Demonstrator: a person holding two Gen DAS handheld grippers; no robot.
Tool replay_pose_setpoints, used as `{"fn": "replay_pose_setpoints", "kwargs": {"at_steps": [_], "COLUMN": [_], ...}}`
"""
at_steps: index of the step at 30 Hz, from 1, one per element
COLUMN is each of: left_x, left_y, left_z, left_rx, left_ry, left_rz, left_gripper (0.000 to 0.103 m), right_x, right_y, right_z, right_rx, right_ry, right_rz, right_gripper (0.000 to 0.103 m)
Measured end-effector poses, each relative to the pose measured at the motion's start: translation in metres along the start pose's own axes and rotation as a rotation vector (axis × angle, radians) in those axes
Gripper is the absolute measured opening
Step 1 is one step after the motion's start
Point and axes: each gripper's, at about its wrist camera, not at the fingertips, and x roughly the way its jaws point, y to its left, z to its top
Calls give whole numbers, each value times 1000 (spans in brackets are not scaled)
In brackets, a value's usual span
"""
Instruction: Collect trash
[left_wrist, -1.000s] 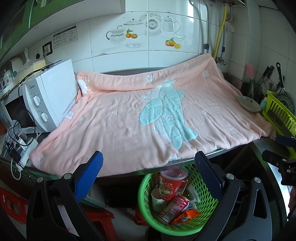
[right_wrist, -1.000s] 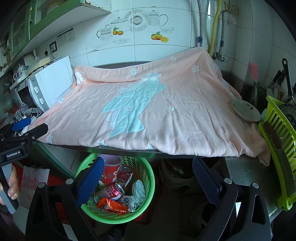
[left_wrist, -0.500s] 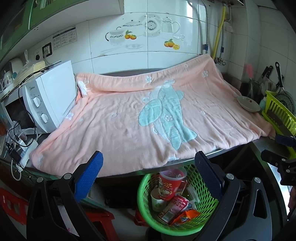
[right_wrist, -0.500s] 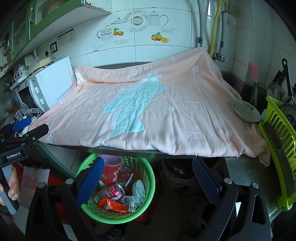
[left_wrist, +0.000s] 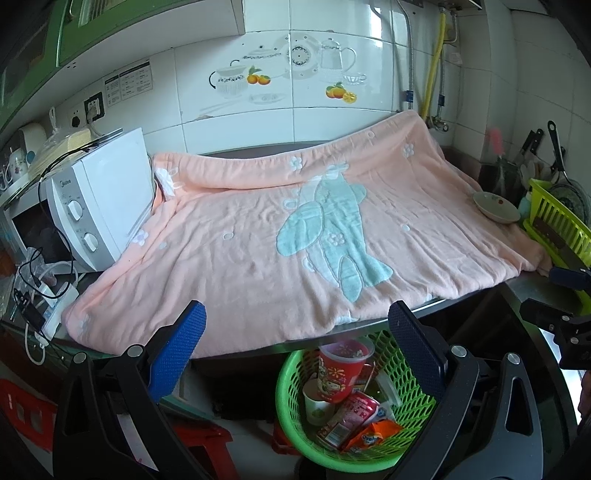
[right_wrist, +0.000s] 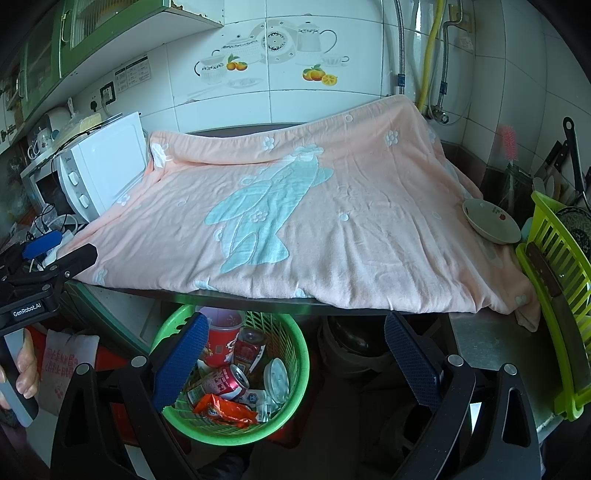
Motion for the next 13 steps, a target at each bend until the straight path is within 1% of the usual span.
{"fn": "replay_pose_setpoints", "kwargs": {"at_steps": [4,13], "left_x": [2,5], "left_y": [0,2], "left_z": [2,1], "left_rx": [-4,-16], "left_ry": [11,18], "left_rz": [-21,-25], "left_gripper": [98,98], "right_x": [0,1], "right_y": [-1,-2], "right_z": [-1,0], "right_rx": [-2,-5], "right_ry": [0,0], "right_rz": [-4,-5], "right_gripper": [93,93]}}
